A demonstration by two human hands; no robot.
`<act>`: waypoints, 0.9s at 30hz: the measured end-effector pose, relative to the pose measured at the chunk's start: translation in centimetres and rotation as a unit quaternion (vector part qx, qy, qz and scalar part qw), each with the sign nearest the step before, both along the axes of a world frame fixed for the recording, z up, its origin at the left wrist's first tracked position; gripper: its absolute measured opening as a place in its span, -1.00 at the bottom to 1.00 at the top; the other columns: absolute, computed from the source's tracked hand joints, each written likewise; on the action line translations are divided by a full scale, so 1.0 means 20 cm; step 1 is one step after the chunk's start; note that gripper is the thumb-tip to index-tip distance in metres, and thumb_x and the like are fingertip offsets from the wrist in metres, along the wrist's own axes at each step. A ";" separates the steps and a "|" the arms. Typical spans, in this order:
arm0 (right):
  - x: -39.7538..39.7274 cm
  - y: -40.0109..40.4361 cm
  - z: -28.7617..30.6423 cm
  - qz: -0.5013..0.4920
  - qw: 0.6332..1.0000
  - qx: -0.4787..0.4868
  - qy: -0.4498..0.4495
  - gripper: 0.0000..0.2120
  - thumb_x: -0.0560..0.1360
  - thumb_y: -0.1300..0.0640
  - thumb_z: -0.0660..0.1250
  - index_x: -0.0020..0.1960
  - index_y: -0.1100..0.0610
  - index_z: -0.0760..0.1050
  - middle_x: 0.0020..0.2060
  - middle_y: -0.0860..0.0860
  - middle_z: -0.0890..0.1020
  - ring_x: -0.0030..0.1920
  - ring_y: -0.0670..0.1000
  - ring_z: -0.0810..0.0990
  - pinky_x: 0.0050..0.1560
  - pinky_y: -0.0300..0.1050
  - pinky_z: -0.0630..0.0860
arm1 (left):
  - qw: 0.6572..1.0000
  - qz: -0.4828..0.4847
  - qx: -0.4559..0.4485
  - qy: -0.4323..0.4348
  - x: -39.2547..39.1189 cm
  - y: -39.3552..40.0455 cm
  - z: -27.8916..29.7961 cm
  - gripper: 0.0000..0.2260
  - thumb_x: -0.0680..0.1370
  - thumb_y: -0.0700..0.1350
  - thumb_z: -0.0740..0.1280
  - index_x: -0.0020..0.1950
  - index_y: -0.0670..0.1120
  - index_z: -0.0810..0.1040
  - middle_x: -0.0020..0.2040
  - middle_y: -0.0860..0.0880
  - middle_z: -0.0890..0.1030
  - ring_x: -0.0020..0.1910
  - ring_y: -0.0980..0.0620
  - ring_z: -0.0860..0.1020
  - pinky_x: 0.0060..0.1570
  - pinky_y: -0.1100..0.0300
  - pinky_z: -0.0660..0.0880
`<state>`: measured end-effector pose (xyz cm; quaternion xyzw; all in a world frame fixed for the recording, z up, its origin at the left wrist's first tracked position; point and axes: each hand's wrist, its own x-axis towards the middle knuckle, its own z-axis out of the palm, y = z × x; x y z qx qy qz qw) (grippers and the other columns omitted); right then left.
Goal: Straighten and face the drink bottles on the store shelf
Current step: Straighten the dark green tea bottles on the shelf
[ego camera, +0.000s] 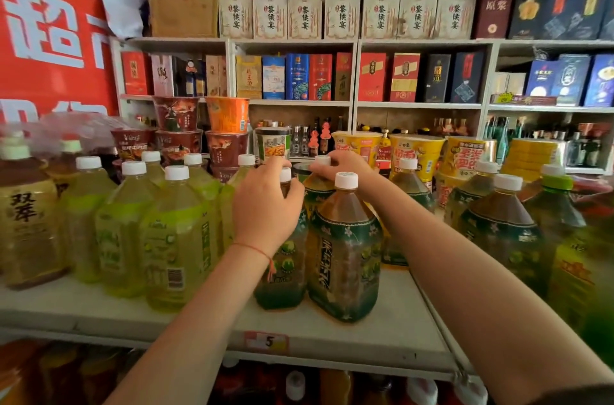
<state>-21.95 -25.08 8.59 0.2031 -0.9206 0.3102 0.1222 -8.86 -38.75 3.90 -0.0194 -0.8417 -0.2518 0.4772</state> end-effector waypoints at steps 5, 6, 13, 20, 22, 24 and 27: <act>0.04 -0.03 0.01 0.046 0.998 -0.001 0.036 -0.55 0.47 -0.22 0.42 -0.11 0.21 0.58 -0.28 0.05 0.55 -0.27 -0.02 0.49 -0.26 -0.14 0.37 | 1.000 0.008 -0.010 -0.003 0.00 0.00 0.00 -0.78 0.64 -0.04 0.27 0.25 -0.06 0.54 -0.10 0.09 0.50 -0.12 0.02 0.50 -0.23 0.15 0.48; 0.05 -0.03 0.01 0.050 0.998 0.006 0.040 -0.56 0.46 -0.22 0.43 -0.15 0.19 0.57 -0.31 0.04 0.54 -0.30 -0.03 0.47 -0.29 -0.16 0.34 | 1.000 0.009 -0.011 -0.004 0.00 0.00 0.00 -0.79 0.64 -0.04 0.27 0.24 -0.06 0.54 -0.11 0.08 0.51 -0.12 0.02 0.50 -0.23 0.14 0.49; 0.11 0.15 0.00 0.003 0.991 -0.101 0.089 -0.50 0.60 -0.21 0.22 -0.11 0.22 0.61 -0.26 0.04 0.62 -0.28 -0.03 0.52 -0.27 -0.13 0.39 | 0.998 0.036 -0.047 0.030 0.01 0.01 -0.03 -0.67 0.64 0.01 0.16 0.30 -0.12 0.53 0.01 -0.04 0.59 0.01 -0.04 0.54 -0.04 0.04 0.55; 0.13 0.33 -0.18 -0.303 0.934 -0.082 0.172 -0.45 0.57 0.00 0.27 0.46 0.22 0.24 0.28 0.23 0.47 0.26 0.25 0.46 0.27 0.15 0.43 | 0.986 -0.056 -0.140 0.068 0.06 0.28 -0.11 -0.60 0.63 0.13 0.17 0.38 -0.03 0.48 0.12 0.01 0.62 0.17 -0.05 0.54 0.35 -0.16 0.35; 0.11 0.37 -0.21 -0.321 0.937 -0.097 0.101 -0.41 0.61 -0.05 0.21 0.51 0.22 0.16 0.29 0.20 0.50 0.26 0.23 0.50 0.23 0.17 0.48 | 0.987 -0.044 -0.150 0.033 0.05 0.30 -0.13 -0.54 0.61 0.18 0.16 0.45 0.02 0.40 0.04 0.05 0.62 0.13 -0.04 0.54 0.37 -0.18 0.32; 0.11 0.39 -0.21 -0.305 0.940 -0.120 0.100 -0.51 0.64 -0.10 0.17 0.42 0.21 0.30 0.24 0.14 0.55 0.21 0.18 0.53 0.15 0.11 0.52 | 0.988 -0.038 -0.148 0.030 0.05 0.30 -0.14 -0.52 0.60 0.19 0.15 0.47 0.03 0.38 -0.01 0.06 0.61 0.11 -0.05 0.53 0.35 -0.15 0.33; 0.11 0.42 -0.21 -0.277 0.942 -0.138 0.127 -0.54 0.62 -0.19 0.18 0.28 0.18 0.44 0.13 0.08 0.60 0.12 0.14 0.56 0.07 0.13 0.57 | 0.987 -0.023 -0.152 0.038 0.05 0.31 -0.14 -0.52 0.59 0.18 0.14 0.46 0.02 0.40 -0.04 0.05 0.60 0.08 -0.06 0.51 0.27 -0.09 0.33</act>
